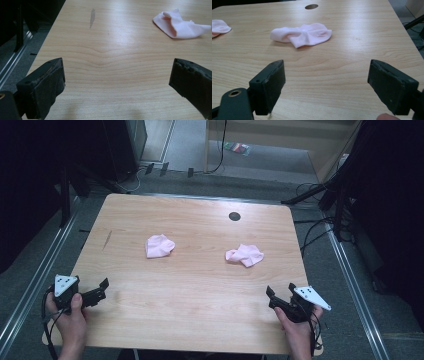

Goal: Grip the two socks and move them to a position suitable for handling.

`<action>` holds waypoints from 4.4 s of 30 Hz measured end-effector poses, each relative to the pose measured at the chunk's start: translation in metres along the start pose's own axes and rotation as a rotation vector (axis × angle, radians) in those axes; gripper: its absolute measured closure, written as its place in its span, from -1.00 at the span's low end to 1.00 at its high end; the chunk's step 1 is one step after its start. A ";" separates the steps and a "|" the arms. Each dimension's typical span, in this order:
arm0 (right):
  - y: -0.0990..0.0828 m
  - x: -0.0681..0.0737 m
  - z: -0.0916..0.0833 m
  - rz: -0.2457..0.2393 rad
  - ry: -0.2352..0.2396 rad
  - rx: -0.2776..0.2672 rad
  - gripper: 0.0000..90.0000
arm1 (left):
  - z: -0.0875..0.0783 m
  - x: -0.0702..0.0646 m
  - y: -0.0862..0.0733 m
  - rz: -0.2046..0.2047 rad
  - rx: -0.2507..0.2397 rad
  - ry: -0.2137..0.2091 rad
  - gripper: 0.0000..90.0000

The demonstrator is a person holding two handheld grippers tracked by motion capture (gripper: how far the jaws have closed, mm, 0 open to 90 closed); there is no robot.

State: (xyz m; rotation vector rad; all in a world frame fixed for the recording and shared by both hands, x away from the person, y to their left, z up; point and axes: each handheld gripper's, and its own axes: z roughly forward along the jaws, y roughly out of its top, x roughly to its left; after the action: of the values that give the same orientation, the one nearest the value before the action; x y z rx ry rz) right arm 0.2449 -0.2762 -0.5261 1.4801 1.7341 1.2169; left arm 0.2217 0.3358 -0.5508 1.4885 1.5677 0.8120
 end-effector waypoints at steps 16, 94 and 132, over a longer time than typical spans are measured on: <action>0.006 0.005 0.008 0.002 0.026 0.027 -0.59 | 0.002 0.000 0.001 0.003 0.012 -0.002 -1.00; 0.055 0.061 0.172 -0.103 -0.010 0.272 -0.29 | 0.005 0.000 0.002 0.019 0.038 -0.037 -1.00; 0.066 0.065 0.116 -0.046 0.076 0.082 0.83 | 0.004 0.001 0.002 -0.005 0.026 -0.023 -1.00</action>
State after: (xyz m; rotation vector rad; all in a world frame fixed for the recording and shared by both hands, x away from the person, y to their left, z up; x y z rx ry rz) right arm 0.3588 -0.1817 -0.5094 1.4488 1.8782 1.2053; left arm 0.2260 0.3370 -0.5512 1.5065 1.5699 0.7716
